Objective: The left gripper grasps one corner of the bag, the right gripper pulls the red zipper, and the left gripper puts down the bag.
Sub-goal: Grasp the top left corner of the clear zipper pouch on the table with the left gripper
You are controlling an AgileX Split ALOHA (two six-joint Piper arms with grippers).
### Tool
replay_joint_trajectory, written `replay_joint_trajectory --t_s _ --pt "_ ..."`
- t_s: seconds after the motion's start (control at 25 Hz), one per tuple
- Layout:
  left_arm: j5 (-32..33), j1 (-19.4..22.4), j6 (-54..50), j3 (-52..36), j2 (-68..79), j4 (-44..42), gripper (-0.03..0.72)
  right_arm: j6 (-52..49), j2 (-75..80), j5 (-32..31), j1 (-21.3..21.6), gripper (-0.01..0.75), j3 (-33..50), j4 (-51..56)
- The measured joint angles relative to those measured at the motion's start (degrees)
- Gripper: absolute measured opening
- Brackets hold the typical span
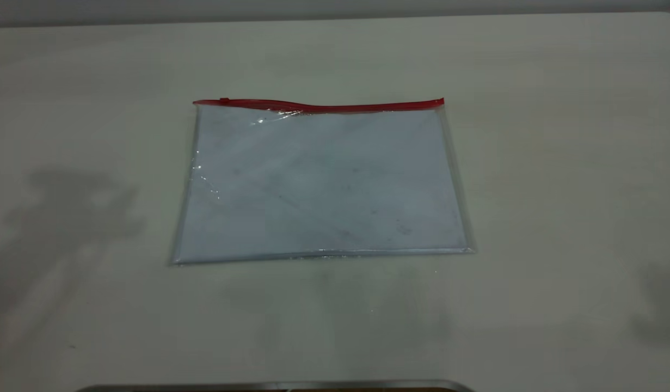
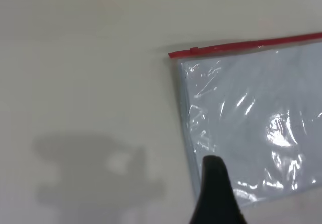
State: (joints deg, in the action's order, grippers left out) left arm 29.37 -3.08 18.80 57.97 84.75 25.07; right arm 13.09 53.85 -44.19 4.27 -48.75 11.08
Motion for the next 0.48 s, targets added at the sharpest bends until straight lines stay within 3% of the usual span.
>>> replay_joint_trajectory --t_s 0.28,0.48 --pt "0.2 0.0 12.4 9.9 18.2 9.6 0.581 3.5 15.6 3.9 0.0 0.520 -3.1 0.3" --pt "6.0 1.0 19.6 18.1 26.5 15.9 0.581 6.5 21.4 7.4 0.0 0.520 -3.5 0.4"
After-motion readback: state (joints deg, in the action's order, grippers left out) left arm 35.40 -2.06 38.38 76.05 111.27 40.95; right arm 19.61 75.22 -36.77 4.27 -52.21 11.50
